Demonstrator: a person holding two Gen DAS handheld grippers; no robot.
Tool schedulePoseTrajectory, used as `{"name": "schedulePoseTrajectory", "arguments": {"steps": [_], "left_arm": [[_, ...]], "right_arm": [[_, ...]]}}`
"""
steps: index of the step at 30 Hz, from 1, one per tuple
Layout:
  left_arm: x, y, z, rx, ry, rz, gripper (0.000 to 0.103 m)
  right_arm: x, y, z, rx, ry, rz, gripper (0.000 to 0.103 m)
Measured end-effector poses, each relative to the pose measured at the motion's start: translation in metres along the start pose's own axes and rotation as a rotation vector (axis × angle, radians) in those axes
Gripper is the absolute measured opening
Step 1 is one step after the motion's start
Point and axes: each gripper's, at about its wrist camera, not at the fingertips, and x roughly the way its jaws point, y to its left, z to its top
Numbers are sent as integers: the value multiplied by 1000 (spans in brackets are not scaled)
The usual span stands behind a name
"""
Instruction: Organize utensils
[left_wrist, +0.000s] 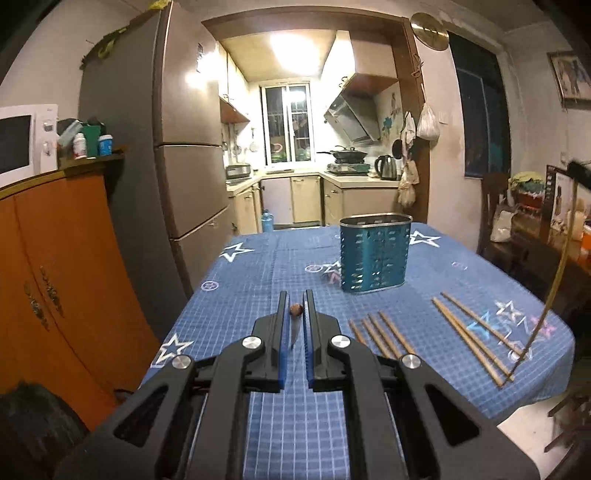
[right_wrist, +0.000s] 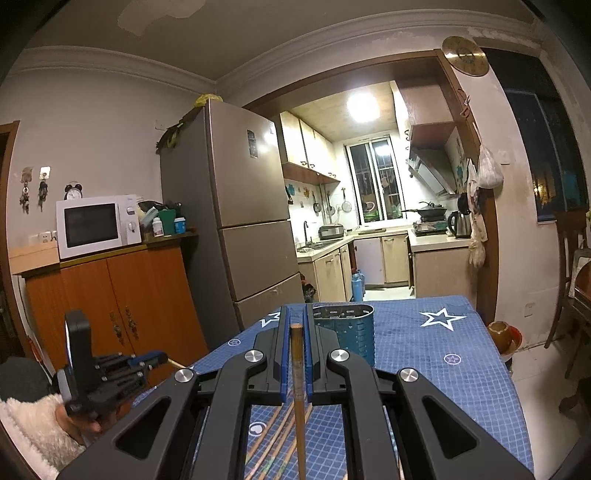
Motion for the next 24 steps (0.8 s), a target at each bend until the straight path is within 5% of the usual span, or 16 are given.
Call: {"name": "schedulePoseTrajectory", "arguments": {"steps": [14, 24], "left_arm": [[29, 3, 65, -44, 55, -104, 5], [41, -13, 104, -43, 0, -174, 5]], "right_arm": [[70, 0, 15, -54, 84, -35, 8], [105, -4, 28, -68, 128, -29, 8]]}}
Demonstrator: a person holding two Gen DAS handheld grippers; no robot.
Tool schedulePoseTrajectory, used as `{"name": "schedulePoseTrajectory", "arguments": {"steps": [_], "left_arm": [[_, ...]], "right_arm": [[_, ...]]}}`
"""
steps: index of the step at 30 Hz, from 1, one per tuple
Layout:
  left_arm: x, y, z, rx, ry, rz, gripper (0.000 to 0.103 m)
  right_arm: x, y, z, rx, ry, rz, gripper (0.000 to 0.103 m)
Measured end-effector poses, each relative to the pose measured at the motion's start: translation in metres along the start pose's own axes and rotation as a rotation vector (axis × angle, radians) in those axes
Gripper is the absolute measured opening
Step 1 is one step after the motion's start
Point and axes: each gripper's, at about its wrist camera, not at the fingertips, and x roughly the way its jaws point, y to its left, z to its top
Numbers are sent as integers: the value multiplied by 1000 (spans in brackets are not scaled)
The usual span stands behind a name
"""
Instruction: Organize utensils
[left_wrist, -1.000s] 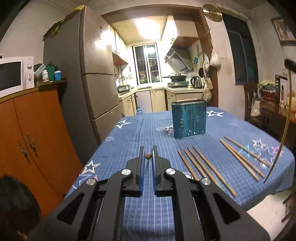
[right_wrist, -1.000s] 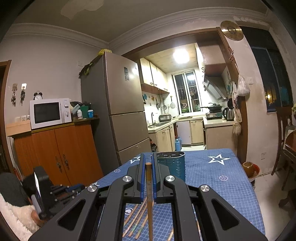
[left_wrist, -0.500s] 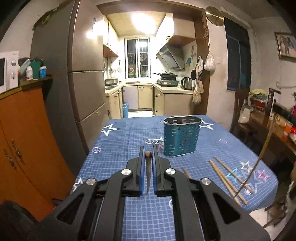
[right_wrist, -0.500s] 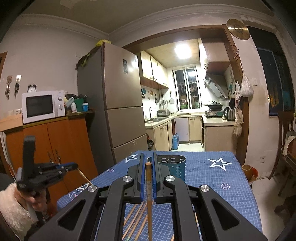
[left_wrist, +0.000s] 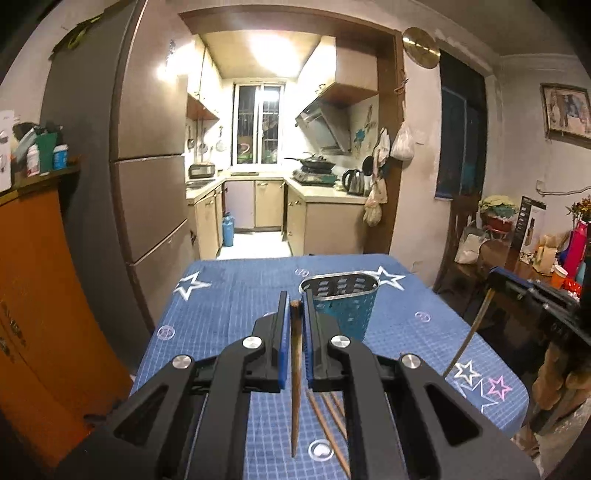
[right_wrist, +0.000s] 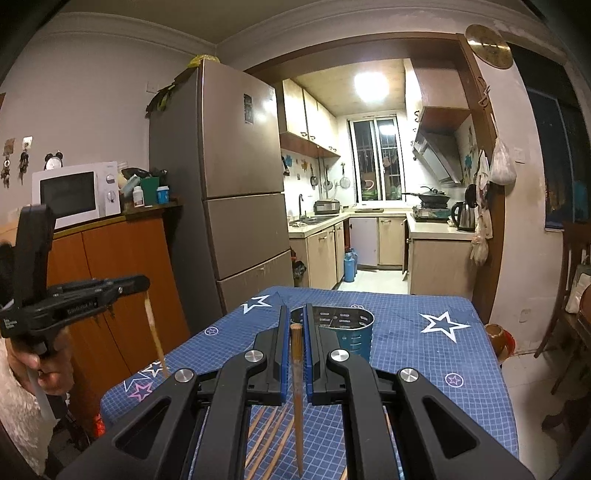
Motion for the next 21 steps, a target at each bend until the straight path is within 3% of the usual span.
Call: {"name": "schedulePoseTrajectory", "arguments": {"steps": [5, 15, 21], "left_arm": [[15, -17, 34, 17, -54, -42, 5], [54, -58, 122, 87, -306, -89, 5], [110, -57, 126, 48, -312, -76, 5]], "right_arm": [[14, -6, 24, -18, -4, -18, 8], [45, -32, 125, 6, -185, -59, 8], [101, -54, 148, 54, -230, -107, 8]]}}
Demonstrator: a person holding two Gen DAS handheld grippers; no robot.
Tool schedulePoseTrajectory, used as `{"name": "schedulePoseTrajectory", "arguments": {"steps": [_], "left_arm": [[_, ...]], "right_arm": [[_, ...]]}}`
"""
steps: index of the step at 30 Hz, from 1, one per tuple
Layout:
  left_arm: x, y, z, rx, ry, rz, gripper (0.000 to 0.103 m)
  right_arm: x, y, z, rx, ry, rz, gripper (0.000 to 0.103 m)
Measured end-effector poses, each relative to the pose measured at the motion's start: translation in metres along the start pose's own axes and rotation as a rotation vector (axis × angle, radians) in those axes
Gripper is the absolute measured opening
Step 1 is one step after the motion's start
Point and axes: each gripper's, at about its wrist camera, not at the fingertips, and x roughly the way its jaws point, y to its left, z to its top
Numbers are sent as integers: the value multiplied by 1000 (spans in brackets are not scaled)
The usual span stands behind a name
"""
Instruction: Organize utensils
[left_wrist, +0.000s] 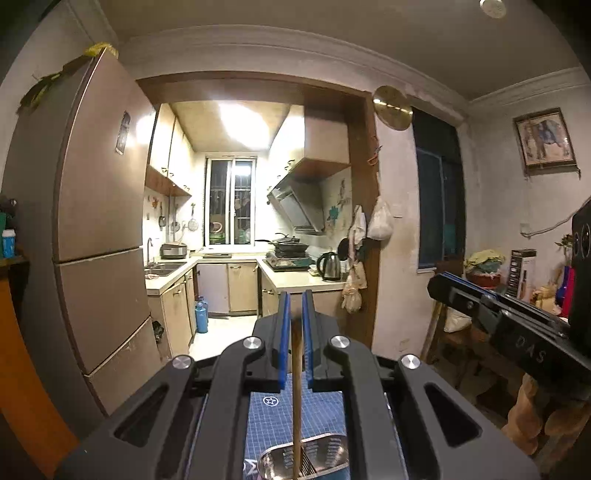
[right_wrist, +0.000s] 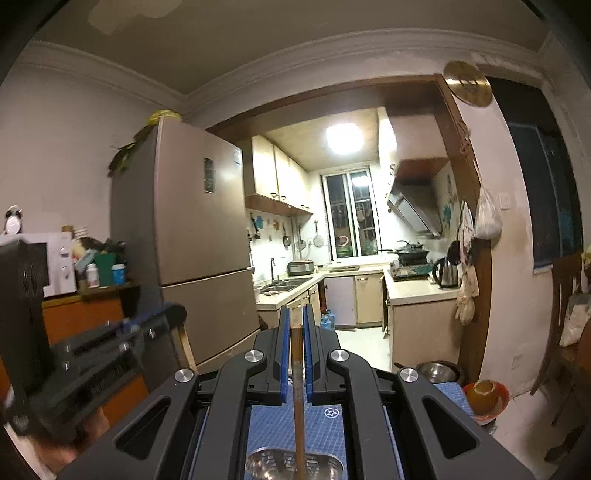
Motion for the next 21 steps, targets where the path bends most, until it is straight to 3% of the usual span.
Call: {"name": "schedulePoseTrajectory", "arguments": {"steps": [11, 21], "left_arm": [[62, 21, -59, -12, 90, 53, 5], [87, 40, -102, 20, 222, 100, 5]], "right_arm": [[90, -20, -74, 34, 130, -103, 8], [100, -23, -99, 20, 167, -101, 8]]}}
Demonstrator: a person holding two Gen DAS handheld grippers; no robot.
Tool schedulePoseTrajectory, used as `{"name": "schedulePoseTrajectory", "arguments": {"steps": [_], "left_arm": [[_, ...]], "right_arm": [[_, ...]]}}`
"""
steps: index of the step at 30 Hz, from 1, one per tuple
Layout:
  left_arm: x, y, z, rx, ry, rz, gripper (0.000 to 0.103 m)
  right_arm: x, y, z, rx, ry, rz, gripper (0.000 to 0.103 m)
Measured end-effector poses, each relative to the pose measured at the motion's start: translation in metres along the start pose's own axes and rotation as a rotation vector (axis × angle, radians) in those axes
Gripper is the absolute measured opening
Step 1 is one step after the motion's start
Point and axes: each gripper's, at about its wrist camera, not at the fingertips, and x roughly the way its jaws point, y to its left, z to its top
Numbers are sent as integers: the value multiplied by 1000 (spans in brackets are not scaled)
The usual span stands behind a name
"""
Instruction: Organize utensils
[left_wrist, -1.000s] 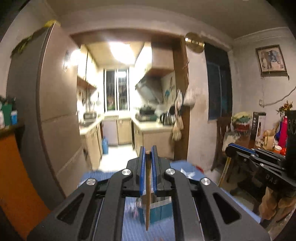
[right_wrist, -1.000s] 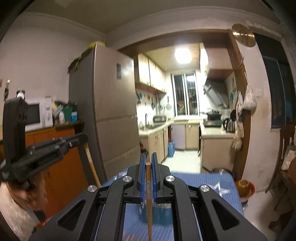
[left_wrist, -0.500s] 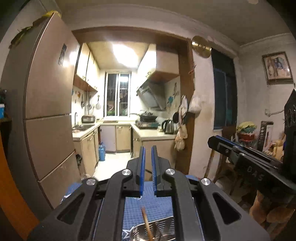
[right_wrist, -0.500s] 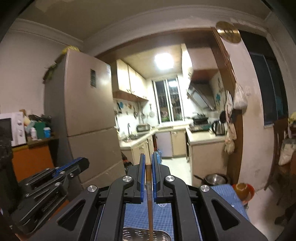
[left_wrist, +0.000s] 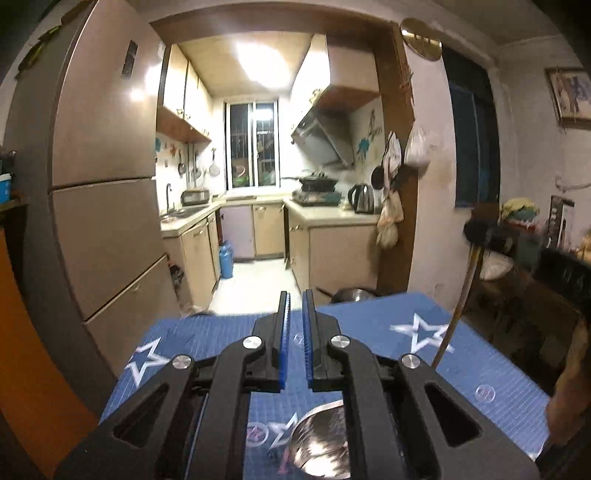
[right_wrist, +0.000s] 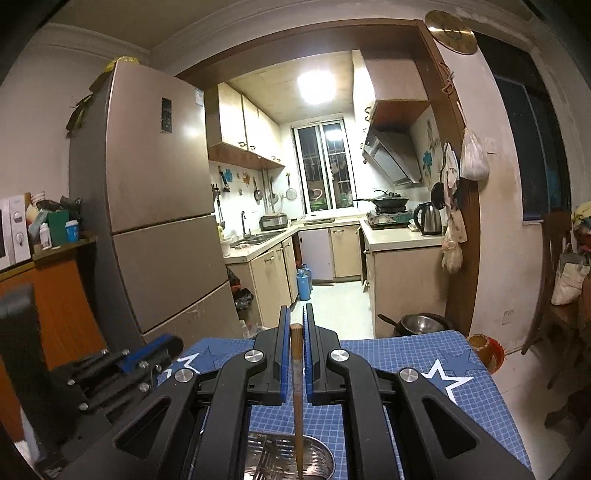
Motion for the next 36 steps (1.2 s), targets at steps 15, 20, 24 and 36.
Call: {"name": "schedulePoseTrajectory", "arguments": {"steps": [15, 20, 24, 36], "left_arm": [[-68, 52, -88, -106, 357, -71, 42], [-41, 52, -116, -216, 531, -100, 43], [-24, 47, -128, -271, 635, -114, 43], [-125, 40, -142, 25, 507, -107, 43]], "right_arm": [[-8, -8, 0, -14, -14, 3, 8], [-17, -4, 4, -15, -34, 14, 8], [-29, -3, 6, -29, -50, 20, 8], [-69, -15, 0, -13, -75, 74, 8]]}}
